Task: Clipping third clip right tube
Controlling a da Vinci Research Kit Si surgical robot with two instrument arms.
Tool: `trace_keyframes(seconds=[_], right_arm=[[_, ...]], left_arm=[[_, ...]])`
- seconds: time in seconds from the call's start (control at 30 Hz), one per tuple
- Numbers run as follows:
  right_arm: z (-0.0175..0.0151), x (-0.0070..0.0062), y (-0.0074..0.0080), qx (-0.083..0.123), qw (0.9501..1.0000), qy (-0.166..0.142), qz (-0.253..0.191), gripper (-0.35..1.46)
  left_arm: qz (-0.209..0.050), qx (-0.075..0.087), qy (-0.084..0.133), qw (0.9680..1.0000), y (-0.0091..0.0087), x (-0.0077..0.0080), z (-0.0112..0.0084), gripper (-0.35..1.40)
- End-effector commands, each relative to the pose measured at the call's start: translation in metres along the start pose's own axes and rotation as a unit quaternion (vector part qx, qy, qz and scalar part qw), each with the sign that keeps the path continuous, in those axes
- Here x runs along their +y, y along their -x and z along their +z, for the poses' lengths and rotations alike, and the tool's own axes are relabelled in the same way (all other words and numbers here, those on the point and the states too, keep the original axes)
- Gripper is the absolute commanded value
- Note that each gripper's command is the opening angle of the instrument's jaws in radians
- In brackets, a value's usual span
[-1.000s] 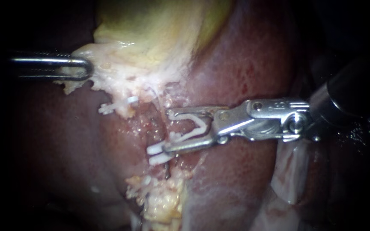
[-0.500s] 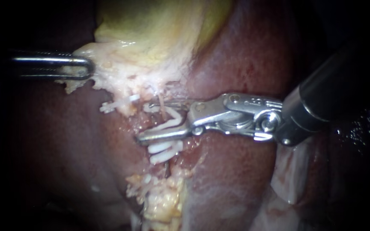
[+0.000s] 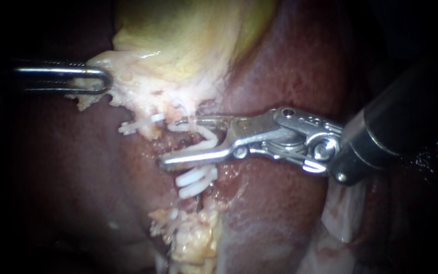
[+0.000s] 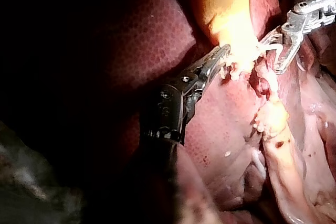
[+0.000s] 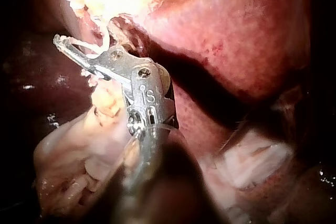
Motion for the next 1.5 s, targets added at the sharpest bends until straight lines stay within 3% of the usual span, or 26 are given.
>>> trace_keyframes(seconds=[0.03, 0.23, 0.63, 0.87, 1.0, 1.5], right_arm=[[0.0001, -0.0002, -0.0001, 0.000, 1.0000, -0.004, 0.002, 0.45], [0.0003, -0.0008, -0.0001, -0.007, 0.9996, -0.026, 0.007, 0.42], [-0.0002, -0.0010, -0.0004, -0.009, 0.9994, -0.028, 0.019, 0.17], [-0.0004, -0.0010, -0.0004, -0.008, 0.9991, -0.029, 0.032, -0.07], [-0.0007, -0.0011, -0.0004, -0.010, 0.9980, -0.029, 0.055, -0.34], [-0.0012, -0.0010, 0.0000, -0.019, 0.9964, -0.027, 0.078, -0.35]], left_arm=[[0.000, 0.000, 0.000, 1.0000, 0.0000, 0.0000, 0.0000, -0.35], [0.000, 0.000, 0.000, 1.0000, 0.0000, 0.0000, 0.0000, -0.35], [0.000, 0.000, 0.000, 1.0000, 0.0000, -0.0001, 0.0000, -0.35], [0.000, 0.000, 0.000, 1.0000, 0.0000, -0.0001, 0.0000, -0.35], [0.000, 0.000, 0.000, 1.0000, 0.0000, -0.0001, 0.0000, -0.35], [0.000, 0.000, 0.000, 1.0000, 0.0001, -0.0003, 0.0001, -0.35]])
